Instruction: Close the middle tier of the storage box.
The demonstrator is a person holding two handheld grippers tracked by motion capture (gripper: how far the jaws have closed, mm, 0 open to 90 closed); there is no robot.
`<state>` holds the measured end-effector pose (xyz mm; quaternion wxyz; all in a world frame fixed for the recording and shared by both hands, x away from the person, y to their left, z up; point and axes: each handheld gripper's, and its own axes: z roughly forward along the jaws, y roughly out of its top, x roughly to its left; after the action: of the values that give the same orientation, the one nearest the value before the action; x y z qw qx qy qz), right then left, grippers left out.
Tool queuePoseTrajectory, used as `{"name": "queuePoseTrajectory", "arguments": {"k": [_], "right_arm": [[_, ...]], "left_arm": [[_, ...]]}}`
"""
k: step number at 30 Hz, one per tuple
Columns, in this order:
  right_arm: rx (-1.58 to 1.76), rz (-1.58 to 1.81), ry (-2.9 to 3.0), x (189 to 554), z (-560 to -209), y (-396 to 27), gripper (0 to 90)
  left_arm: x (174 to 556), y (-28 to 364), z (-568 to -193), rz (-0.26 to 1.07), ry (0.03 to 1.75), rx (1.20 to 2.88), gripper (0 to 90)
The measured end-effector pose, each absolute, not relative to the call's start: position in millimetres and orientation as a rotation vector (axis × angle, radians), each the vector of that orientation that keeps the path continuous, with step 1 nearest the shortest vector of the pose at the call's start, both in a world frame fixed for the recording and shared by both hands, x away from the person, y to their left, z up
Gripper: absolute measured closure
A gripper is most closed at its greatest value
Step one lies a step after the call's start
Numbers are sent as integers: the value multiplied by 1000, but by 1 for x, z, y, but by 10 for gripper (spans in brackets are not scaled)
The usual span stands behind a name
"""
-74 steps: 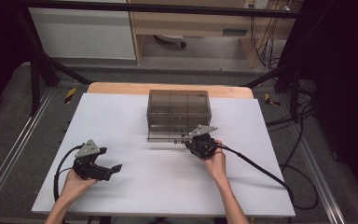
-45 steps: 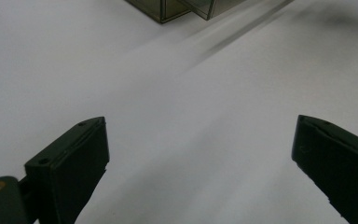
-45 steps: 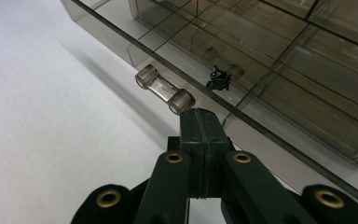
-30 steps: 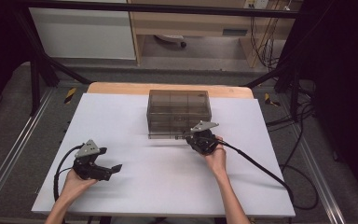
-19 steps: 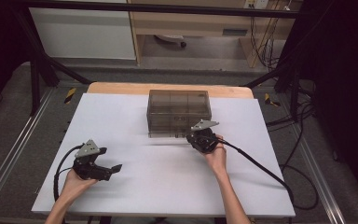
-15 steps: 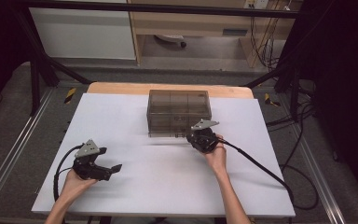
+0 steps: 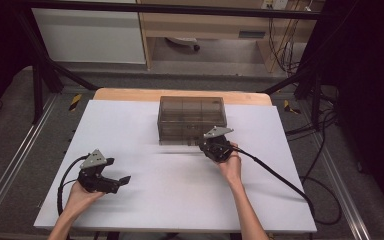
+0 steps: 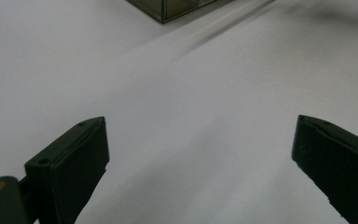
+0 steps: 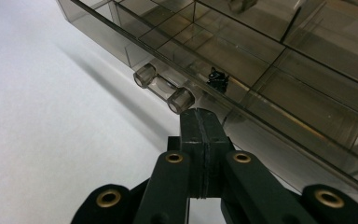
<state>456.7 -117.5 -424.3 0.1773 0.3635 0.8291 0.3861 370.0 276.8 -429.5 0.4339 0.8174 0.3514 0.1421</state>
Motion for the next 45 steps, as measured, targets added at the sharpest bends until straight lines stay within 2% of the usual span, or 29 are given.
{"name": "queuePoseTrajectory", "arguments": {"k": [45], "right_arm": [[1048,1089,2331,472,-424,-116,900]], "left_arm": [[370,277,-430,352,875,2037,33]]}}
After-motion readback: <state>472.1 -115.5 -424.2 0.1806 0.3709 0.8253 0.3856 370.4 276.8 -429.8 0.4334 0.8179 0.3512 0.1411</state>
